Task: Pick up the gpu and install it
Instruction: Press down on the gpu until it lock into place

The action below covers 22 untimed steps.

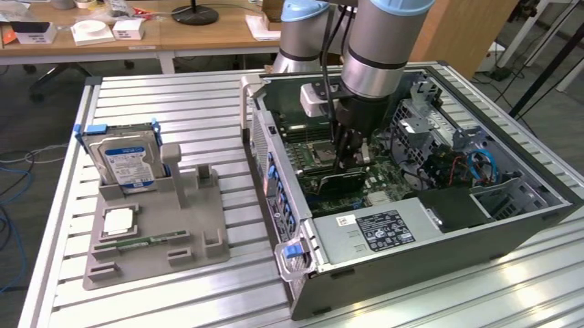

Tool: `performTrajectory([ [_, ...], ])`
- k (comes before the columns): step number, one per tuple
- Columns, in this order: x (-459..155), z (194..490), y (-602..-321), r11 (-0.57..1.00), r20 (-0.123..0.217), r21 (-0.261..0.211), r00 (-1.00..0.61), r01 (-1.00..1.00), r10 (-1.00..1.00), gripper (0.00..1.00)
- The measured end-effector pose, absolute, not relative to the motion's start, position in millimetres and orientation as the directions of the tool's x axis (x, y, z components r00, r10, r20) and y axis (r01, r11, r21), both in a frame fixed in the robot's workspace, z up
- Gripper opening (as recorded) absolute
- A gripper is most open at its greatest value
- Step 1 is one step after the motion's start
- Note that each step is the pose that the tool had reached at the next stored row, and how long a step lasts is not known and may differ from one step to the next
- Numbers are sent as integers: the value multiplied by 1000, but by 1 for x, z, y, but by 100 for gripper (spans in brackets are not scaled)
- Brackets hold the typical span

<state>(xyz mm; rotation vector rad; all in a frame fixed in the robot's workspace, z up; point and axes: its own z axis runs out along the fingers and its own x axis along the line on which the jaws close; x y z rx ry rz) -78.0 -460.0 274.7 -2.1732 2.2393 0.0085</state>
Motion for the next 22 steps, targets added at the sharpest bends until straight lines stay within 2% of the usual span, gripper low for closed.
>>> performTrajectory([
  [14,-78,261,-460,30,-18,-10,-30,-999,-999,11],
  [22,-80,274,-460,30,-20,-9,-30,-1000,-999,11],
])
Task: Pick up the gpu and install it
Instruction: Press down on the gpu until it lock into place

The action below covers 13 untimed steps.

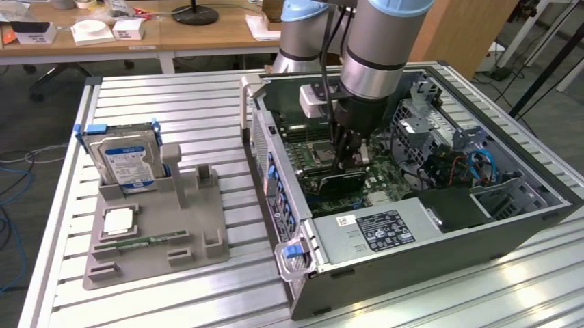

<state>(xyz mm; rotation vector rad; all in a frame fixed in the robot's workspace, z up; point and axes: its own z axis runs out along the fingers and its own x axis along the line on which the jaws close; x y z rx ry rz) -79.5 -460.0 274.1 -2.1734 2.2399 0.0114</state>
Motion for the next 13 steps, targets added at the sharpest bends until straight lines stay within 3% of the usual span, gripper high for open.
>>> performTrajectory([
  [13,-86,267,-460,30,-22,-3,-30,-1000,-999,11],
])
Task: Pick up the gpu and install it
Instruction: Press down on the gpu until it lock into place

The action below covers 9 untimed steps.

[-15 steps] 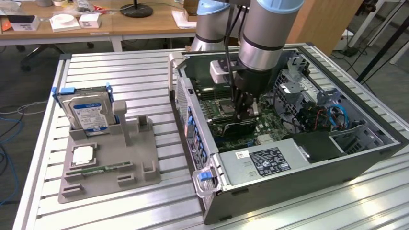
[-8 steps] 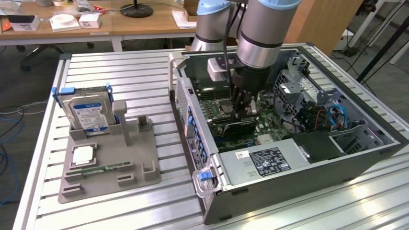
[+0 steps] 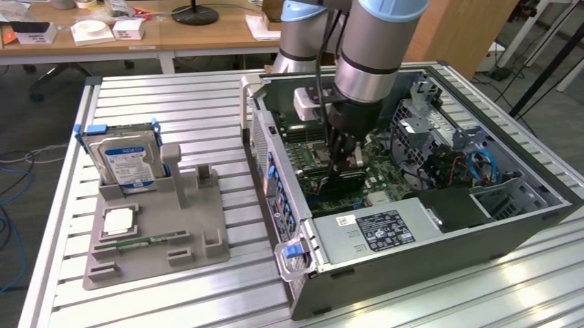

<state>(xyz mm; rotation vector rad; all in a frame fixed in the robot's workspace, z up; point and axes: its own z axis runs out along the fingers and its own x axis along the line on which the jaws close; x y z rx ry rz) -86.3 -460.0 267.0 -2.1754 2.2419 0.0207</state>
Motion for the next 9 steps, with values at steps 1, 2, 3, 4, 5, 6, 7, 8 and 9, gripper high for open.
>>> performTrajectory([
  [1,-86,265,-460,30,-22,-3,-30,-1000,-999,11],
  [2,-86,263,-460,30,-22,-3,-30,-1000,-999,11],
  [3,-86,262,-460,30,-21,-2,-30,-1000,-999,11],
  [4,-86,261,-460,30,-20,-2,-30,-1000,-999,11],
  [5,-86,261,-460,30,-20,-2,-30,-1000,-999,11],
  [6,-86,260,-460,30,-21,-2,-30,-1000,-999,11],
  [7,-86,262,-460,30,-24,-3,-30,-1000,-999,11],
  [8,-86,265,-459,30,-25,-3,-30,-1000,-999,11],
  [9,-86,270,-460,30,-24,-3,-30,-1000,-999,11],
])
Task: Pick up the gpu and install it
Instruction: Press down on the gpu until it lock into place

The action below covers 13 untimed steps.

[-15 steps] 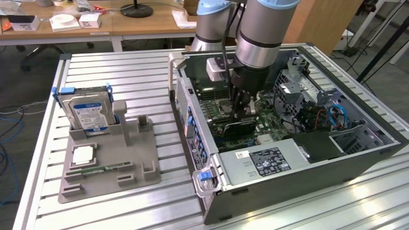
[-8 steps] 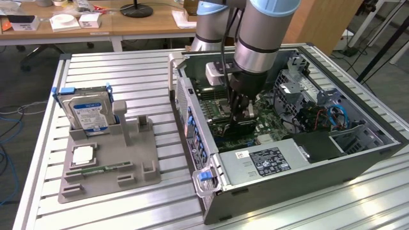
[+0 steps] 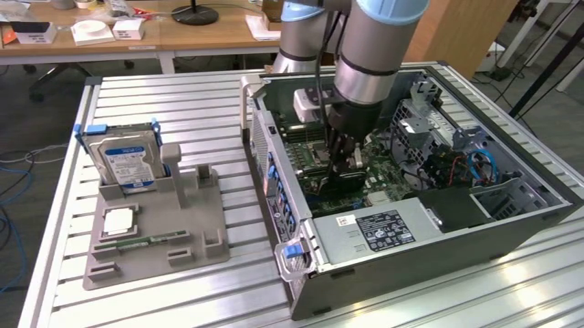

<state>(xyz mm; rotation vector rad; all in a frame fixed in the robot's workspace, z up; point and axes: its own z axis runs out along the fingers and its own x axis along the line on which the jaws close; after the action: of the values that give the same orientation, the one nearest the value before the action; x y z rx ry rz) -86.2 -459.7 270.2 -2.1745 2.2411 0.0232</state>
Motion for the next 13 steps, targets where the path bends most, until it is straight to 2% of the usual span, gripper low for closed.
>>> performTrajectory([
  [13,-109,281,-460,30,-24,16,-31,-999,-999,11],
])
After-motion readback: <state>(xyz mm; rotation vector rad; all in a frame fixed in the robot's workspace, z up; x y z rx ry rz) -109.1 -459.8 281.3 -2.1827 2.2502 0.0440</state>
